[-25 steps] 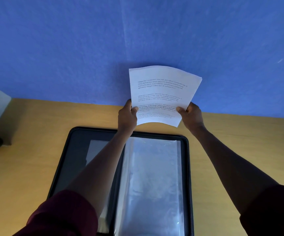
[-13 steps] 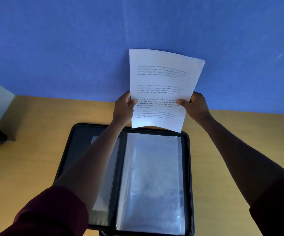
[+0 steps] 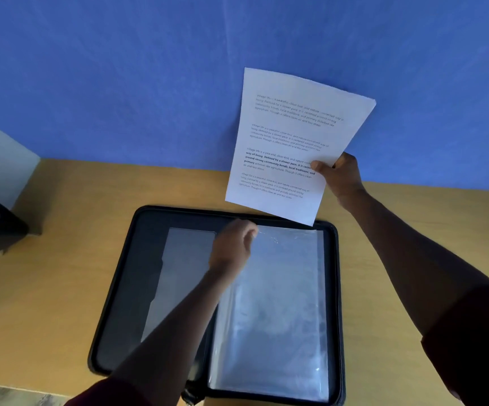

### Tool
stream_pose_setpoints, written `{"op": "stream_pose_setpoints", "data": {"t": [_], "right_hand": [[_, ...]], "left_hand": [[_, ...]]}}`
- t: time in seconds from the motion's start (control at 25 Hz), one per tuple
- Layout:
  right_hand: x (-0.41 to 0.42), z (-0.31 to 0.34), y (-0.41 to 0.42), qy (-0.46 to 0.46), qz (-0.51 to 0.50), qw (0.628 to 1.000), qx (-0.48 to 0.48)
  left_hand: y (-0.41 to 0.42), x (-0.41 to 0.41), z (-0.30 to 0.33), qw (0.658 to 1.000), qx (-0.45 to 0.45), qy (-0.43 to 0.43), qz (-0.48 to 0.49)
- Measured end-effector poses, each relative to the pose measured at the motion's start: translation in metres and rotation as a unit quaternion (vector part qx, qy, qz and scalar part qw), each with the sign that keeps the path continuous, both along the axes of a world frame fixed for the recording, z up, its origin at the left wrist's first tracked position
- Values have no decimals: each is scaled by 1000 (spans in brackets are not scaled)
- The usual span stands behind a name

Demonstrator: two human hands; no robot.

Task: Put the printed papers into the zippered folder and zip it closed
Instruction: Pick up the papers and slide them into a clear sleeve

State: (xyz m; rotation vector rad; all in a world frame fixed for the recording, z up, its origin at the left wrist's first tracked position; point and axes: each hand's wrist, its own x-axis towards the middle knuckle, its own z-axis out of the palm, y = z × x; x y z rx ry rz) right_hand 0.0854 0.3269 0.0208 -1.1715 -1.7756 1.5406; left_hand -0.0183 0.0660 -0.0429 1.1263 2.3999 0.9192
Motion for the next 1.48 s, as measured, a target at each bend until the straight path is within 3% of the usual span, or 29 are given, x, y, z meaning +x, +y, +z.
{"op": "stream_pose_setpoints", "data": {"t": [0.16,0.36,0.84,1.32,1.48], "right_hand": [[-8,-11,3,10,-8,1000,-22],[-18,-17,4,13,-11,999,-31],[-26,-31,-1,33,-14,998,-51],[-28,-50,-11,34,-23,997,-66],[-28,-48,-7,30,-27,997,-60]], "left_hand": [[24,5,-8,977,-88,129,-146],[38,1,-13,948,-143,219,-181],[43,0,-9,958,-90,235,-138],[42,-10,-15,974,-95,133,-156],[43,-10,-9,966,-116,161,-168]]}}
